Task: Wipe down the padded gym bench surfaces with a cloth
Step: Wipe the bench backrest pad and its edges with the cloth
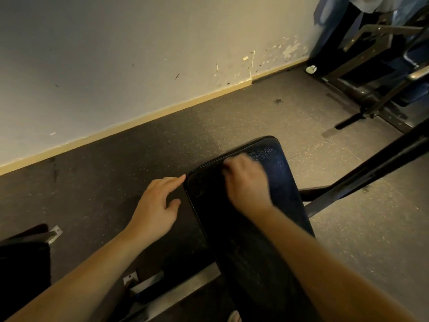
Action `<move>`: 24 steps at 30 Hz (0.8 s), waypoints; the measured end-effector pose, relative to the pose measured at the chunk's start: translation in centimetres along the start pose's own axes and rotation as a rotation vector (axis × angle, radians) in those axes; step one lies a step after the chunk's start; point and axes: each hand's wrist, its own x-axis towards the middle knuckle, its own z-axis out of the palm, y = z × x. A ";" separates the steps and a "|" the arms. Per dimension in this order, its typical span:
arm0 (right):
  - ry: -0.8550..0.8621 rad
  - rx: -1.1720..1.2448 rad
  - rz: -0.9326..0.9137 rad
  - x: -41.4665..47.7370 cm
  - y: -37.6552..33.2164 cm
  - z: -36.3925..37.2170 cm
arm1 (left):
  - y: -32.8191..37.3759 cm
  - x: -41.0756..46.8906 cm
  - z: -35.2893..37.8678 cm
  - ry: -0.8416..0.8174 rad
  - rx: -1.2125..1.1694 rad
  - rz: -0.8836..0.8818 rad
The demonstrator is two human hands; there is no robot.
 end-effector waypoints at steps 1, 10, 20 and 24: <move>0.069 0.013 0.158 1.4 0.7 -0.3 | -0.2 0.1 0.1 -0.012 -0.020 -0.007; -0.199 0.087 -0.280 -6.7 -5.4 1.8 | -0.6 1.0 -0.1 -0.056 -0.065 -0.103; 0.118 0.336 0.461 0.1 4.8 -4.0 | 1.7 0.2 1.2 0.083 0.125 -0.008; 0.211 0.047 0.577 -0.6 4.7 -3.4 | 1.9 0.2 1.2 0.086 0.133 -0.001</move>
